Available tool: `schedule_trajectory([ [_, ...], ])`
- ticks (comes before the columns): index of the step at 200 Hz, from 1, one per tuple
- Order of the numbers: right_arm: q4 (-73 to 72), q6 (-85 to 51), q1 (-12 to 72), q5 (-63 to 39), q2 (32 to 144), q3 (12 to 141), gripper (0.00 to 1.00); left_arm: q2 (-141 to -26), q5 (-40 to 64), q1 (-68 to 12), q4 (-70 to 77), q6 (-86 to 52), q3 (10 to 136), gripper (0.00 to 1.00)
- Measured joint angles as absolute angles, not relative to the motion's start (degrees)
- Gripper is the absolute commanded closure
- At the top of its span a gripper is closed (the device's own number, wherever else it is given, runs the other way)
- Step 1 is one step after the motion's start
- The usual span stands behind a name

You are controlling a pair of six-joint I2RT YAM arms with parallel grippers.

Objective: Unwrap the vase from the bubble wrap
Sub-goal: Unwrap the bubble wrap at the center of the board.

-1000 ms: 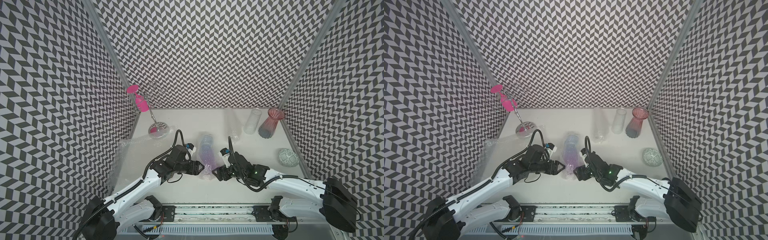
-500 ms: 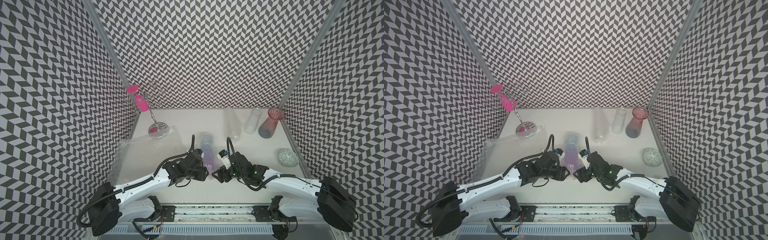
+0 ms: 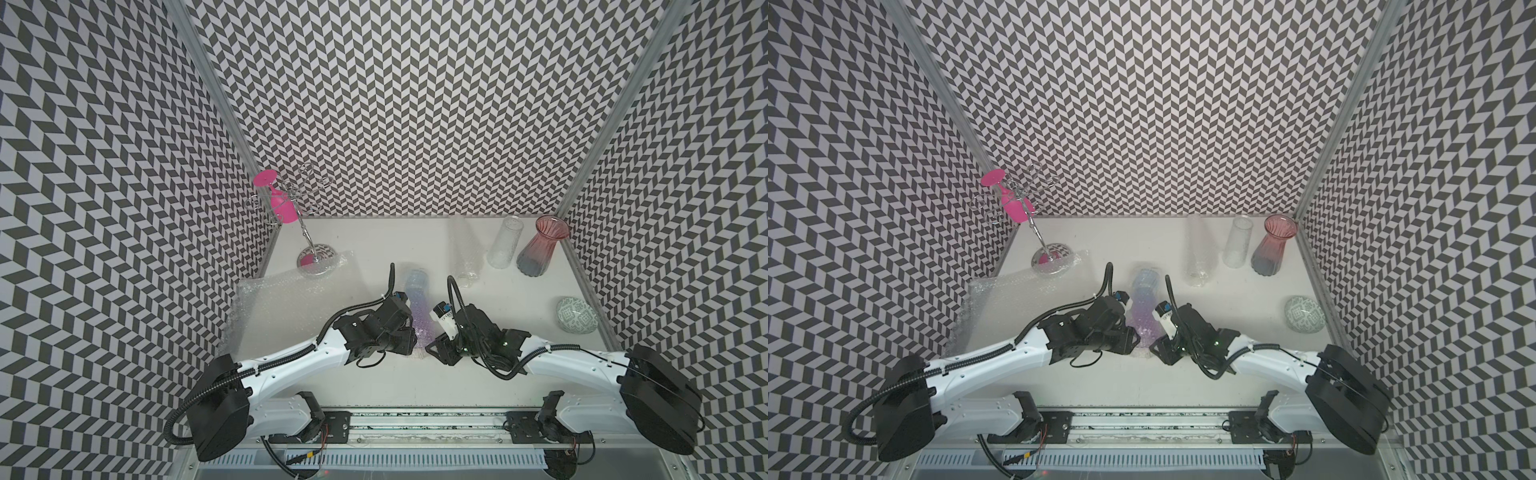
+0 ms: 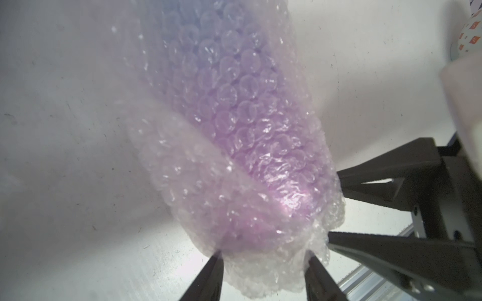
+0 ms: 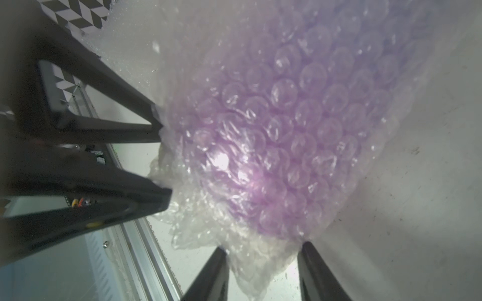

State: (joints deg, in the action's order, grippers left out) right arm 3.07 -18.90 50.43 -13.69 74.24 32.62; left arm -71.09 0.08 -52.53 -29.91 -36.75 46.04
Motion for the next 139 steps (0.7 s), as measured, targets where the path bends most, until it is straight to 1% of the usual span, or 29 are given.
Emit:
schedule_trajectory([
  [12,2.9,-18.7,50.4,-13.6,74.2,32.6,0.74,-71.4,-0.4,-52.5,-30.4,-36.5,46.2,0.5],
  [23,2.9,-18.5,50.3,-13.5,74.2,32.6,0.77,-71.7,-0.8,-52.5,-30.8,-36.0,46.4,0.5],
  [53,2.7,-18.3,50.2,-13.5,74.2,32.6,0.83,-72.7,-1.5,-52.5,-31.0,-34.9,46.8,0.51],
  [74,2.6,-18.0,50.1,-13.5,74.2,32.6,0.86,-73.5,-2.0,-52.5,-31.0,-34.1,47.0,0.62],
  [101,2.6,-17.8,50.0,-13.3,74.2,32.7,0.92,-73.5,-2.3,-52.5,-31.0,-33.5,47.0,0.73],
  [139,2.6,-17.4,50.0,-13.0,74.2,32.9,0.97,-73.5,-2.1,-52.5,-31.0,-32.5,47.0,0.93],
])
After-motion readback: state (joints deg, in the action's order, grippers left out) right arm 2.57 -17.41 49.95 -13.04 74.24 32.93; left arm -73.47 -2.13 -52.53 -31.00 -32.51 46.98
